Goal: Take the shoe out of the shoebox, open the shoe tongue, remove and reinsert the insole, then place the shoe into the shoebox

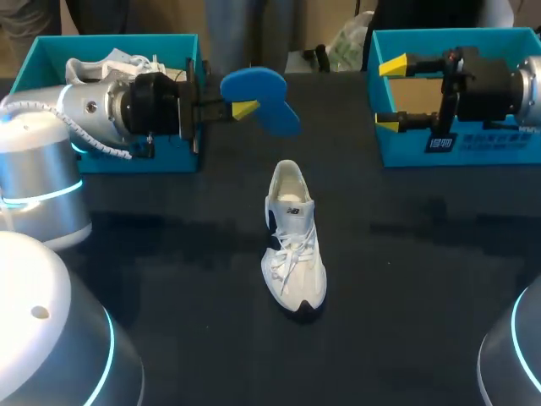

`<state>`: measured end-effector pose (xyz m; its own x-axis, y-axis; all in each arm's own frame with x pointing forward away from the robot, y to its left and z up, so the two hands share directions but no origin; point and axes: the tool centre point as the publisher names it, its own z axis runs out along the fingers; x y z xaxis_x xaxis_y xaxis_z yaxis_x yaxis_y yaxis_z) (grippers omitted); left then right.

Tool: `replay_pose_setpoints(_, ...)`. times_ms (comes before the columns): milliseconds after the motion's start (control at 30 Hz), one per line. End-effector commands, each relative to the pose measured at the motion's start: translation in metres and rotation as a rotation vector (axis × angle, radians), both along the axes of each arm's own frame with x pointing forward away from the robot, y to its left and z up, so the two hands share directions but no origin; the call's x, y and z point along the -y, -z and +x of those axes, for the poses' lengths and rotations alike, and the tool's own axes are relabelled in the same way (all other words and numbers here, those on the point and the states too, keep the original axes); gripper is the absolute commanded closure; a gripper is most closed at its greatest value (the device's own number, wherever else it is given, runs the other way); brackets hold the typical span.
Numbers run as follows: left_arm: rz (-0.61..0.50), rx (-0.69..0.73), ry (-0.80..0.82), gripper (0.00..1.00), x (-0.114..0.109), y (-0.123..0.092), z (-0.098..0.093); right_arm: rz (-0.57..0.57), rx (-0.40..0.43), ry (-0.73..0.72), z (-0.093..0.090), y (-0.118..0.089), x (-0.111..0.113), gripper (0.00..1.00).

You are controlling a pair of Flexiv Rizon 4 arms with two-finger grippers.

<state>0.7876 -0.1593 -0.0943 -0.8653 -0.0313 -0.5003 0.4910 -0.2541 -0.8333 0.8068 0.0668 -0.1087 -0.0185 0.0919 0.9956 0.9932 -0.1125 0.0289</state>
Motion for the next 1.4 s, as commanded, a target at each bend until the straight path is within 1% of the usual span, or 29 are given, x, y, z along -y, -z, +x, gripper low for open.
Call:
replay_pose_setpoints(33, -0.155, -0.473, 0.022, 1.00, 0.003, 0.004, -0.001, -0.001, -0.001, 0.002, 0.000, 0.000, -0.001, 0.00)
replay_pose_setpoints(333, -0.155, -0.473, 0.022, 1.00, 0.003, 0.004, -0.001, -0.001, -0.001, 0.002, 0.000, 0.000, -0.001, 0.00)
replay_pose_setpoints(367, -0.145, -0.520, 0.026, 1.00, 0.002, 0.003, 0.000, -0.001, -0.001, 0.002, 0.000, 0.000, -0.001, 0.00)
replay_pose_setpoints(433, -0.090, -0.649, 0.023, 1.00, 0.001, 0.001, -0.001, -0.001, -0.001, 0.002, 0.000, 0.000, -0.001, 0.00)
replay_pose_setpoints(467, -0.079, -0.666, 0.016, 1.00, 0.001, 0.000, -0.001, -0.001, -0.001, 0.002, 0.000, 0.000, -0.001, 0.00)
replay_pose_setpoints(500, -0.048, -0.742, 0.017, 1.00, 0.000, 0.000, -0.001, -0.001, -0.001, 0.002, 0.000, 0.000, -0.001, 0.00)
replay_pose_setpoints(533, -0.044, -0.794, 0.029, 1.00, 0.000, -0.001, -0.002, -0.001, -0.001, 0.002, 0.000, 0.000, -0.001, 0.00)
replay_pose_setpoints(567, 0.011, -0.841, 0.017, 1.00, -0.001, -0.002, -0.002, -0.001, -0.001, 0.002, 0.000, 0.000, -0.001, 0.00)
replay_pose_setpoints(600, 0.036, -0.864, 0.018, 1.00, -0.002, -0.001, -0.002, -0.001, -0.001, 0.002, 0.000, 0.000, -0.001, 0.00)
replay_pose_setpoints(633, 0.039, -0.928, 0.013, 1.00, -0.002, -0.001, -0.001, -0.001, -0.001, 0.002, 0.000, 0.000, -0.001, 0.00)
replay_pose_setpoints(700, 0.078, -0.985, 0.022, 1.00, -0.003, -0.001, -0.001, -0.001, -0.001, 0.002, 0.000, 0.000, -0.001, 0.00)
replay_pose_setpoints(767, 0.115, -1.083, 0.032, 1.00, -0.003, -0.001, 0.000, -0.001, -0.001, 0.002, 0.000, 0.000, -0.001, 0.00)
replay_pose_setpoints(800, 0.153, -1.133, 0.030, 1.00, -0.003, 0.001, -0.001, -0.001, -0.001, 0.002, 0.000, 0.000, -0.001, 0.00)
replay_pose_setpoints(833, 0.171, -1.150, 0.047, 1.00, -0.003, 0.002, -0.001, -0.001, -0.001, 0.002, 0.000, 0.000, -0.001, 0.00)
replay_pose_setpoints(900, 0.189, -1.249, 0.058, 1.00, -0.002, 0.004, -0.001, -0.001, -0.001, 0.002, 0.000, 0.000, -0.001, 0.00)
replay_pose_setpoints(933, 0.204, -1.275, 0.052, 1.00, -0.002, 0.004, 0.000, -0.001, -0.001, 0.002, 0.000, 0.000, -0.001, 0.00)
replay_pose_setpoints(967, 0.240, -1.328, 0.051, 1.00, -0.002, 0.005, 0.000, -0.001, -0.001, 0.002, 0.000, 0.000, -0.001, 0.00)
replay_pose_setpoints(1100, 0.283, -1.479, 0.110, 1.00, -0.003, 0.008, 0.004, -0.001, -0.001, 0.002, 0.000, 0.000, -0.001, 0.00)
replay_pose_setpoints(1133, 0.313, -1.522, 0.111, 1.00, -0.003, 0.009, 0.006, -0.001, -0.001, 0.002, 0.000, 0.000, -0.001, 0.00)
replay_pose_setpoints(1233, 0.385, -1.629, 0.194, 1.00, -0.003, 0.014, 0.009, -0.001, -0.001, 0.002, 0.000, 0.000, -0.001, 0.00)
replay_pose_setpoints(1333, 0.420, -1.747, 0.306, 1.00, -0.002, 0.011, 0.012, -0.001, -0.001, 0.002, 0.000, 0.000, -0.001, 0.00)
replay_pose_setpoints(1400, 0.424, -1.815, 0.370, 1.00, -0.001, 0.007, 0.014, -0.001, -0.001, 0.002, 0.000, 0.000, -0.001, 0.00)
